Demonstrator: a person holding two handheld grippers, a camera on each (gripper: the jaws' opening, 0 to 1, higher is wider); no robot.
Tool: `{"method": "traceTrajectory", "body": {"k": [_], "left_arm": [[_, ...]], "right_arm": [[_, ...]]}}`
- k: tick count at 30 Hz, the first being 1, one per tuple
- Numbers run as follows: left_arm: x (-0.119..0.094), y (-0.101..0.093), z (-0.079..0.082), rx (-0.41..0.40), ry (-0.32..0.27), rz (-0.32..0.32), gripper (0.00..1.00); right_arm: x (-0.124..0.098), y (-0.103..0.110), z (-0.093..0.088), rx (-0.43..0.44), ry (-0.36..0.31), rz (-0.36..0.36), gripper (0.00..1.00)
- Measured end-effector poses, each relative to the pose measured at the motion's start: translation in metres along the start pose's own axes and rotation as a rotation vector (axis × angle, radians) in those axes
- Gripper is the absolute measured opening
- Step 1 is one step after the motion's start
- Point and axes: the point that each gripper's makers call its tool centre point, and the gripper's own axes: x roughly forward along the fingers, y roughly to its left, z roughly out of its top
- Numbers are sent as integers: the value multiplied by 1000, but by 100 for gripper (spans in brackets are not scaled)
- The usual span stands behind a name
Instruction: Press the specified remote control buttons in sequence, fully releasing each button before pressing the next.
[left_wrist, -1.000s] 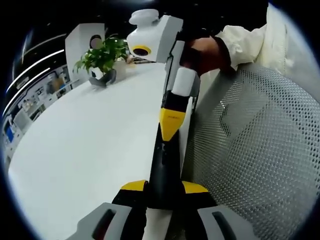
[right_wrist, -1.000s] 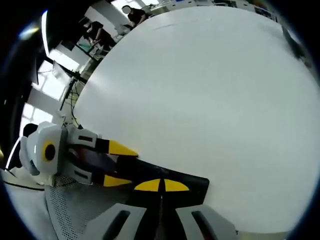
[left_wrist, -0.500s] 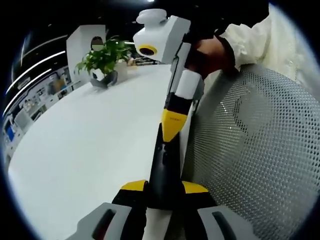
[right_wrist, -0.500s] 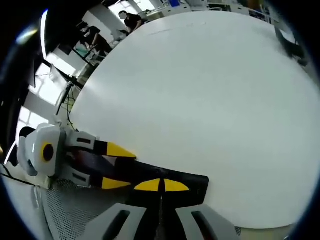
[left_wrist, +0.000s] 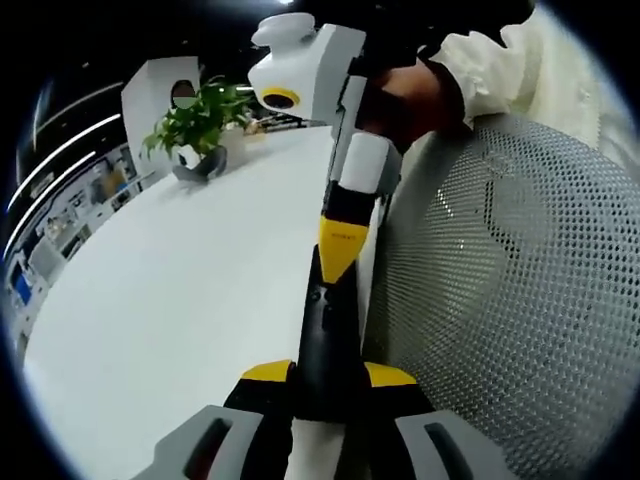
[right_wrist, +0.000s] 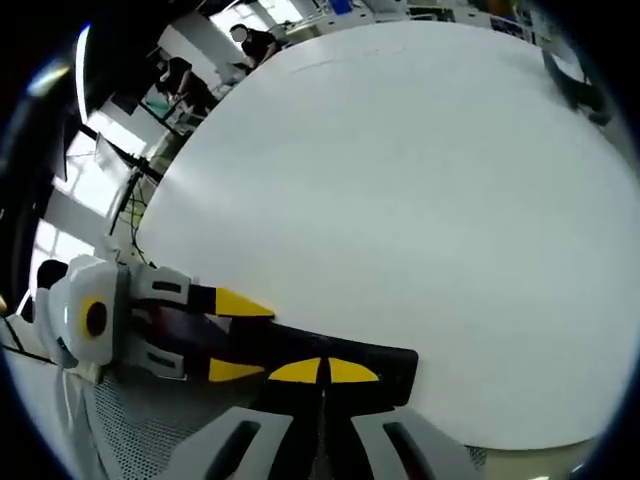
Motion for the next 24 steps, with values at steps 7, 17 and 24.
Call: {"method": "traceTrajectory", "body": {"k": [7,17,24], "left_arm": [[0,0,0,-9,-3,1,25],[0,0,-1,5,12,0,25],[0,-1,-1,44,29,-8,25]], "right_arm": [[-2,0,-5,-22,27,-26,0],[-11,-12,-23,-18,99,-133,0],[-12,-11,-19,-45,92,-133,0]]}}
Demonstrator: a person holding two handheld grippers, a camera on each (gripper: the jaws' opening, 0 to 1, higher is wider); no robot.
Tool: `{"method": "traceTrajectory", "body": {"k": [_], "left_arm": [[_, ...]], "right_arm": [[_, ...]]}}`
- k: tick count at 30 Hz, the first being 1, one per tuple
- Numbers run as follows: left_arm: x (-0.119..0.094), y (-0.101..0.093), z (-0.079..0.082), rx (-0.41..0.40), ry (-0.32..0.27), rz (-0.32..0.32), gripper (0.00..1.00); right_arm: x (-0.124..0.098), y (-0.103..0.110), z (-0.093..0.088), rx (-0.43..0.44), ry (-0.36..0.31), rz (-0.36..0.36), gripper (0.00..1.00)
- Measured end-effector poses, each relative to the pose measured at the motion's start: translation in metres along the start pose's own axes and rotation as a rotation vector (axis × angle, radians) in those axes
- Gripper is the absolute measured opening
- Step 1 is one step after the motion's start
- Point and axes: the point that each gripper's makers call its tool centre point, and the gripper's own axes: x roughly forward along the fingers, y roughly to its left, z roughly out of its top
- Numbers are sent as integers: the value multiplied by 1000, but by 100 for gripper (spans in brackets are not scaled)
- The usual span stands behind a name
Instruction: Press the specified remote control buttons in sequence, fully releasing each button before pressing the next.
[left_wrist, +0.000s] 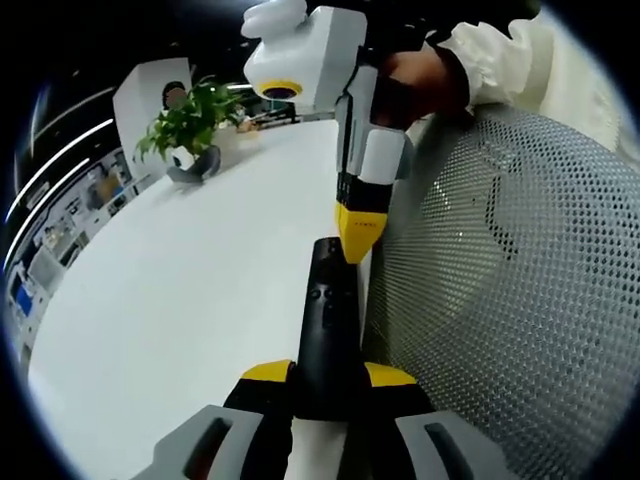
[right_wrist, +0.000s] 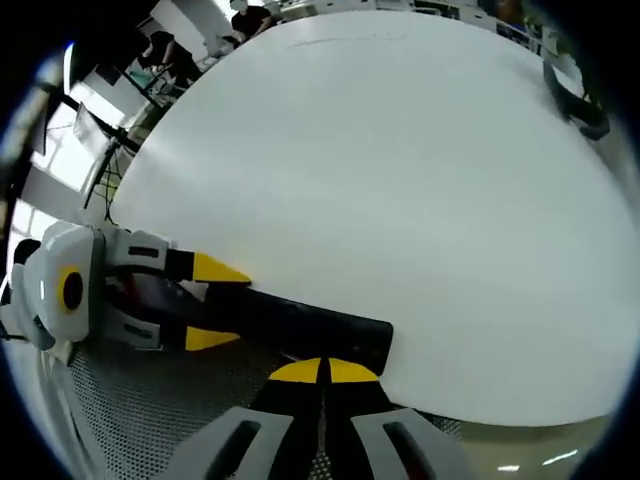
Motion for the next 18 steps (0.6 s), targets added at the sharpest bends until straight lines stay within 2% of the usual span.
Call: {"method": "traceTrajectory", "body": {"k": [4,8,11,18], "left_arm": [[0,0,0,19,4,-9,25],[2,-1,1,36,9,-8,26],[3,-2,2,75,13,-7,26],[2,-2,3,59,2,-19,26]], "right_arm": [[-2,3,6,-12,-33,16,0],[4,3,-3,-51,28,1,0],[4,4,-3,-82,24,-11,0],[2,3,0,-50,11,11,0]]}}
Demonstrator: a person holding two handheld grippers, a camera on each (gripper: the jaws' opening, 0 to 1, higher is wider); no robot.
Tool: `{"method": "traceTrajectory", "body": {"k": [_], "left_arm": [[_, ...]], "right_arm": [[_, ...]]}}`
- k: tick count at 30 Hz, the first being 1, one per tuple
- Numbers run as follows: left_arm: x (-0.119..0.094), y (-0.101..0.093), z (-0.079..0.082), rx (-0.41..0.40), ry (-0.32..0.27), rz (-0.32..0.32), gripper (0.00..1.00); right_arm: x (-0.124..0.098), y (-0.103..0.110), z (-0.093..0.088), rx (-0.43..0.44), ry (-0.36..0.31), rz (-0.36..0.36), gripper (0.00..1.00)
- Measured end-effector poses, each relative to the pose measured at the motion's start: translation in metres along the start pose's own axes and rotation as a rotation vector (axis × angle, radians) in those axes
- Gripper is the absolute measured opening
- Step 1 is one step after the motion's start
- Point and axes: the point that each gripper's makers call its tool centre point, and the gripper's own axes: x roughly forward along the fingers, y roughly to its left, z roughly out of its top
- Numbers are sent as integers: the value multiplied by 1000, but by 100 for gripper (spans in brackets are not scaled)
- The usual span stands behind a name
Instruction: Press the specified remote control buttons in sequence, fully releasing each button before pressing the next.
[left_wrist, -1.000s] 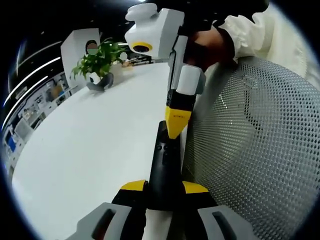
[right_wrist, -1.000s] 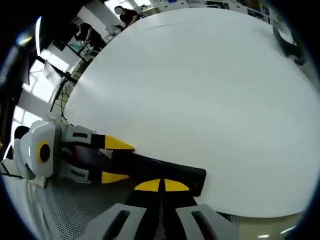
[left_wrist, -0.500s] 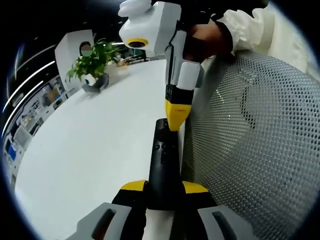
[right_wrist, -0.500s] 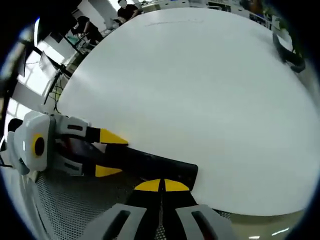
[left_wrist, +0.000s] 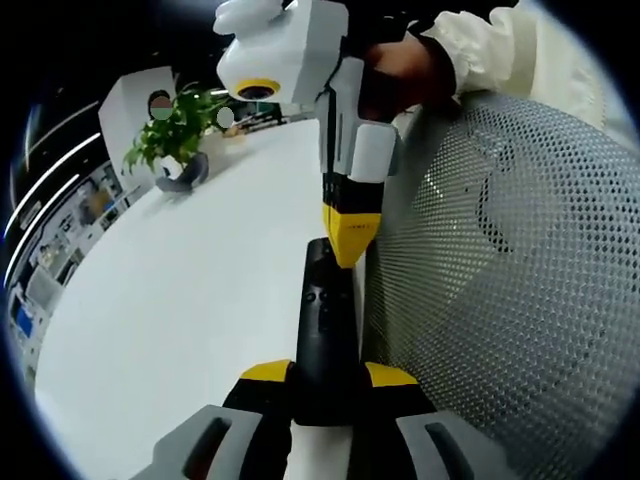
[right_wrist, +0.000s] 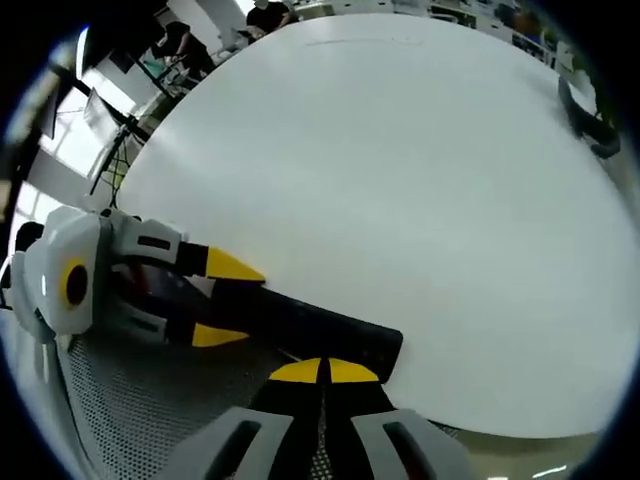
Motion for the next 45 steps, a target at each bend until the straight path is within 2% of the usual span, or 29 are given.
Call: {"method": "traceTrajectory", "body": {"k": [4,9,16,26,35,41,45], "left_arm": [[0,0,0,10,-6,-8,26],[0,1,1,-3,-22,-21,26],[1,1,1,-5,-28,-20,26],[2,2,2,-19,-32,-22,26],[3,2,3,-5,-35,-21,26],[3,2,3,-1,-35,-21,26],[3,1,3,3,-34,-20,26]], "right_arm": [[-1,2,3,5,-20,13,0],[1,0,1,-24,-1,-14,0],[0,-1,4,1,-18,-4,0],[2,-2,2,-64,3,-43,0],[2,-3,2,-65,-7,-43,0],[2,-3,2,-12,-17,-16,0],[1,-2,2,-23,-14,-19,0]]}}
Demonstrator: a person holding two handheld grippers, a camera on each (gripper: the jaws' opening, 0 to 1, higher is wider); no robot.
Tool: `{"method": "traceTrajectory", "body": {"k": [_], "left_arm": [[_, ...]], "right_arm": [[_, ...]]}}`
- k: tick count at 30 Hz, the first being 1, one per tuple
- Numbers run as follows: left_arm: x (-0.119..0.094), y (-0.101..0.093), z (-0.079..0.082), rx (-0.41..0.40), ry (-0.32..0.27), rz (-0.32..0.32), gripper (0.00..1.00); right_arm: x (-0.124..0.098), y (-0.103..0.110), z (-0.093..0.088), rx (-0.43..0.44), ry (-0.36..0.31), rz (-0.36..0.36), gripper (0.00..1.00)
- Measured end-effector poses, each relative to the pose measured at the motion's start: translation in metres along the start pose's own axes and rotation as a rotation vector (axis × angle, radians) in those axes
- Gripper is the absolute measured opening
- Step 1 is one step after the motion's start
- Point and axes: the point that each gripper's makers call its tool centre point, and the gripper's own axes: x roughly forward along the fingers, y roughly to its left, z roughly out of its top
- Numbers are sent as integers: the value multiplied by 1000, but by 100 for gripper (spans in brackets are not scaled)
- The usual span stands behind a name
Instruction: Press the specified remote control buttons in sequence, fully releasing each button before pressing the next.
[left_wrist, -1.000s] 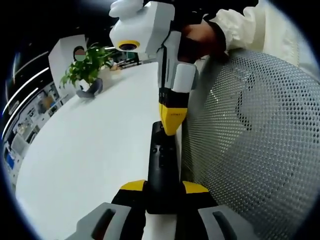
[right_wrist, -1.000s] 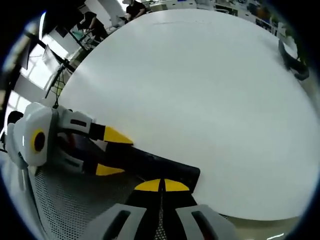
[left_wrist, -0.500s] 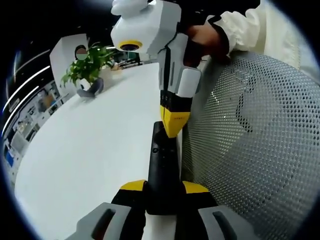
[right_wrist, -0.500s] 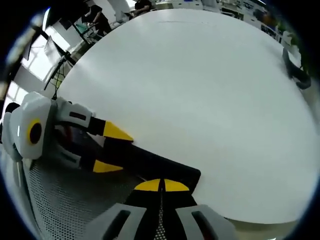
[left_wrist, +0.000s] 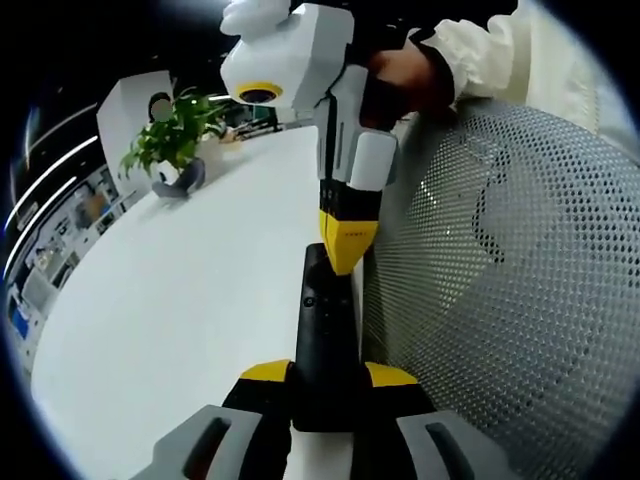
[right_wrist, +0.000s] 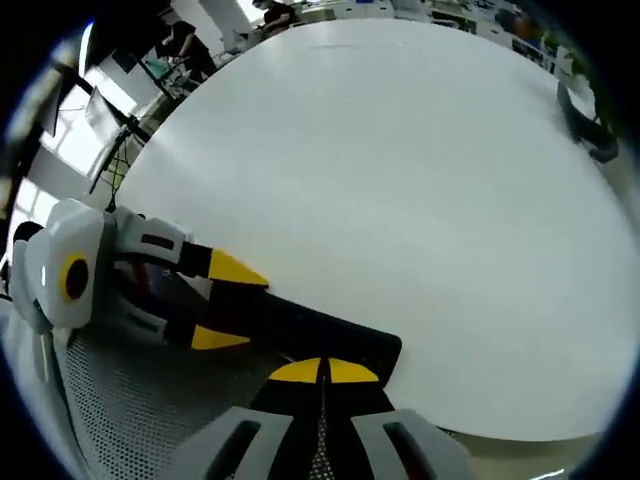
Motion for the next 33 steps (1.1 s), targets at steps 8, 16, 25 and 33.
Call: {"method": "traceTrajectory", "body": {"k": [8,16,25,33], "left_arm": [[0,-1,0,1,1,-2,26],[0,-1,0,0,-1,-4,26],[0,-1,0,-4,-6,-5,26],[0,0,0,-5,-7,-5,26]], "right_arm": [[-2,2,7,-37,-35,-3,0],[0,4,18,-42,-72,13,0],[4,1,17,-64,-58,-17,0],[4,0,17,-65,-60,-20,0]]}}
